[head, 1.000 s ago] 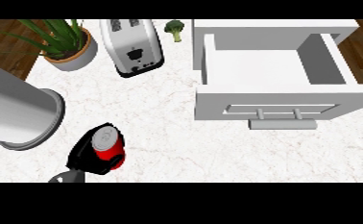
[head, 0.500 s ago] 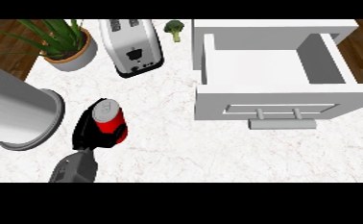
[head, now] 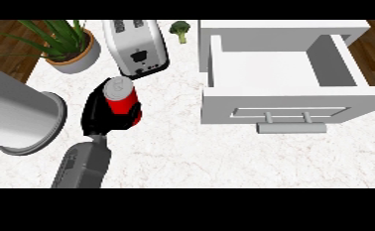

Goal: Pick up the can, place it into the drawer and close the drawer

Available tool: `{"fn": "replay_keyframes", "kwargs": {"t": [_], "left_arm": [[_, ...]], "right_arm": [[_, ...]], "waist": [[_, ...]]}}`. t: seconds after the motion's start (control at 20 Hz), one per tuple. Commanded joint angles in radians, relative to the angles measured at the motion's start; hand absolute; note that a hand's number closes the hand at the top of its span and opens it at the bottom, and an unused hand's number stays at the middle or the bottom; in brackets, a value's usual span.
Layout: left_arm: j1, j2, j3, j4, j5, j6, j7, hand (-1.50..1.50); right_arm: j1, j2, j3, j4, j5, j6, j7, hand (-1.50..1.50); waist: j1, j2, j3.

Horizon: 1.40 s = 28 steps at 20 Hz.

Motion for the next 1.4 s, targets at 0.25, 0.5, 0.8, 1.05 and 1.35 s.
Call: {"fn": "replay_keyframes", "kwargs": {"t": [0.25, 0.5, 0.8, 1.05, 1.35], "left_arm": [[-0.143, -0.002, -0.109, -0.183, -0.033, 0.228, 0.208, 1.50], [-0.252, -0.002, -0.126, -0.229, -0.067, 0.303, 0.290, 1.50], [-0.309, -0.002, -0.222, -0.208, -0.065, 0.393, 0.312, 1.50], [-0.524, -0.002, -0.208, -0.132, -0.089, 0.476, 0.431, 1.50], [-0.662, -0.002, -0.217, 0.008, -0.042, 0.548, 0.387, 1.50]], "right_arm": [[0.099, 0.008, 0.008, -0.062, -0.074, -0.001, -0.003, -1.50], [-0.002, 0.008, -0.013, -0.071, -0.025, -0.031, 0.050, -1.50], [0.011, 0.006, -0.029, 0.000, -0.035, 0.019, 0.010, -1.50], [0.046, 0.008, -0.011, -0.067, -0.064, 0.025, 0.041, -1.50], [-0.051, 0.008, 0.054, -0.013, 0.059, -0.032, 0.011, -1.50]], "waist": [[-0.007, -0.001, 0.000], [-0.003, 0.002, 0.000], [-0.006, 0.002, 0.000], [-0.016, 0.001, 0.000], [-0.012, 0.005, 0.000]]}}
